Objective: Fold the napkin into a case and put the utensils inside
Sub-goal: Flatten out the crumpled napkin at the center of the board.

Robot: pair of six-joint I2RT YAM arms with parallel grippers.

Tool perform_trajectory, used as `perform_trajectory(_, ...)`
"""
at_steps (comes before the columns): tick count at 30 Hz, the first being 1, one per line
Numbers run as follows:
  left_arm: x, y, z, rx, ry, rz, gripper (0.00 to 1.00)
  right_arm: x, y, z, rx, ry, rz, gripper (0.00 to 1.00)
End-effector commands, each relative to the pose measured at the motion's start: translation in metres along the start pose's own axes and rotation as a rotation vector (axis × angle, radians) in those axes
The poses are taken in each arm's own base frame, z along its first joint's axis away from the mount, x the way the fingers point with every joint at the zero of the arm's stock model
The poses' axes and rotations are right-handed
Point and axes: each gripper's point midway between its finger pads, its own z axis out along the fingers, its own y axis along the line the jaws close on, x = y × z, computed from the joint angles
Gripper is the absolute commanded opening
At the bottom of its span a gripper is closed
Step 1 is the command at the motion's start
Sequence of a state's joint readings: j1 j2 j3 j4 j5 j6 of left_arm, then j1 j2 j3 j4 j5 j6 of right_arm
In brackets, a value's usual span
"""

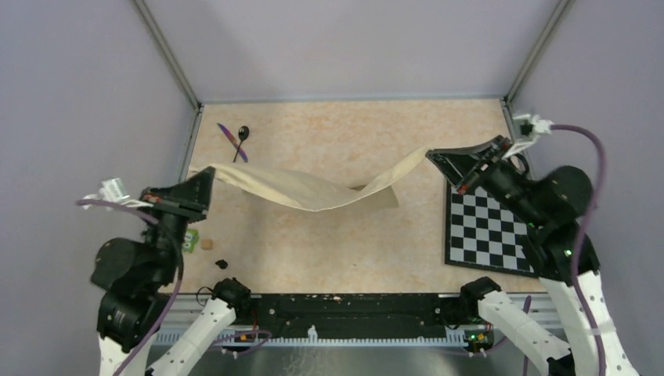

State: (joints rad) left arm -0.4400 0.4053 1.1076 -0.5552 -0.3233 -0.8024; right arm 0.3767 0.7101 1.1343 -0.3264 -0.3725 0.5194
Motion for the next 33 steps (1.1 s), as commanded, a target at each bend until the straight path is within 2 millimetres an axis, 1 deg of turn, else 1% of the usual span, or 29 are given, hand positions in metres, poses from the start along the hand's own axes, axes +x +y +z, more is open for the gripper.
perform_trajectory(1, -0.041, -0.068, -0.019, 0.276, -0.071, 0.175, 0.00, -0.053, 0.082, -0.040, -0.290, -0.142, -0.093, 0.00)
perform_trajectory(3, -0.053, -0.091, -0.028, 0.366, -0.092, 0.185, 0.00, -0.065, 0.099, -0.051, -0.339, -0.172, -0.101, 0.00)
perform_trajectory(4, -0.058, -0.100, -0.030, 0.398, -0.103, 0.187, 0.00, -0.071, 0.103, -0.054, -0.345, -0.187, -0.104, 0.00)
perform_trajectory(6, -0.064, -0.111, -0.029, 0.431, -0.121, 0.197, 0.00, -0.080, 0.101, -0.055, -0.312, -0.218, -0.101, 0.00)
perform_trajectory(7, -0.064, -0.111, -0.024, 0.425, -0.127, 0.204, 0.00, -0.085, 0.094, -0.051, -0.270, -0.236, -0.093, 0.00)
perform_trajectory(8, -0.061, -0.108, -0.012, 0.399, -0.122, 0.210, 0.00, -0.087, 0.085, -0.046, -0.226, -0.244, -0.080, 0.00)
perform_trajectory(9, -0.058, -0.104, -0.001, 0.369, -0.123, 0.216, 0.00, -0.087, 0.071, -0.038, -0.159, -0.244, -0.055, 0.00)
perform_trajectory(10, -0.052, -0.095, 0.015, 0.318, -0.121, 0.221, 0.00, -0.087, 0.056, -0.029, -0.096, -0.245, -0.033, 0.00)
perform_trajectory(11, -0.044, -0.078, 0.034, 0.237, -0.122, 0.219, 0.00, -0.083, 0.036, -0.016, -0.020, -0.233, -0.005, 0.00)
perform_trajectory(12, -0.041, -0.062, 0.050, 0.151, -0.139, 0.211, 0.00, -0.078, 0.018, -0.005, 0.044, -0.224, 0.018, 0.00)
perform_trajectory(13, -0.033, -0.041, 0.067, 0.050, -0.144, 0.213, 0.00, -0.072, 0.001, 0.005, 0.106, -0.215, 0.039, 0.00)
perform_trajectory(16, -0.010, 0.009, 0.115, -0.204, -0.135, 0.277, 0.00, -0.049, -0.054, 0.037, 0.283, -0.176, 0.092, 0.00)
perform_trajectory(18, 0.015, 0.033, 0.148, -0.308, -0.088, 0.344, 0.00, -0.033, -0.089, 0.055, 0.390, -0.151, 0.103, 0.00)
perform_trajectory(19, 0.033, 0.050, 0.167, -0.372, -0.042, 0.374, 0.00, -0.025, -0.108, 0.064, 0.443, -0.139, 0.105, 0.00)
perform_trajectory(20, 0.040, 0.057, 0.178, -0.393, -0.024, 0.391, 0.00, -0.014, -0.125, 0.072, 0.482, -0.114, 0.106, 0.00)
perform_trajectory(21, 0.051, 0.070, 0.195, -0.419, -0.002, 0.419, 0.00, -0.004, -0.147, 0.077, 0.541, -0.104, 0.109, 0.00)
perform_trajectory(22, 0.071, 0.094, 0.213, -0.469, 0.038, 0.440, 0.00, 0.003, -0.165, 0.083, 0.576, -0.106, 0.111, 0.00)
perform_trajectory(23, 0.085, 0.113, 0.226, -0.498, 0.069, 0.441, 0.00, 0.017, -0.189, 0.092, 0.614, -0.085, 0.108, 0.00)
perform_trajectory(24, 0.094, 0.137, 0.242, -0.520, 0.093, 0.439, 0.00, 0.027, -0.214, 0.094, 0.667, -0.075, 0.107, 0.00)
perform_trajectory(26, 0.120, 0.180, 0.271, -0.553, 0.153, 0.428, 0.00, 0.042, -0.256, 0.103, 0.739, -0.062, 0.092, 0.00)
perform_trajectory(28, 0.143, 0.216, 0.299, -0.579, 0.203, 0.433, 0.00, 0.064, -0.300, 0.116, 0.796, 0.000, 0.079, 0.00)
perform_trajectory(29, 0.152, 0.226, 0.315, -0.570, 0.251, 0.409, 0.06, 0.069, -0.317, 0.124, 0.808, 0.037, 0.052, 0.00)
perform_trajectory(30, 0.166, 0.234, 0.330, -0.543, 0.318, 0.387, 0.18, 0.069, -0.331, 0.138, 0.809, 0.056, 0.009, 0.15)
perform_trajectory(31, 0.171, 0.234, 0.344, -0.517, 0.355, 0.392, 0.33, 0.071, -0.343, 0.151, 0.798, 0.092, -0.034, 0.32)
perform_trajectory(32, 0.178, 0.241, 0.353, -0.526, 0.397, 0.418, 0.41, 0.080, -0.355, 0.162, 0.794, 0.171, -0.044, 0.36)
perform_trajectory(33, 0.179, 0.245, 0.359, -0.542, 0.428, 0.432, 0.46, 0.080, -0.362, 0.170, 0.796, 0.235, -0.062, 0.33)
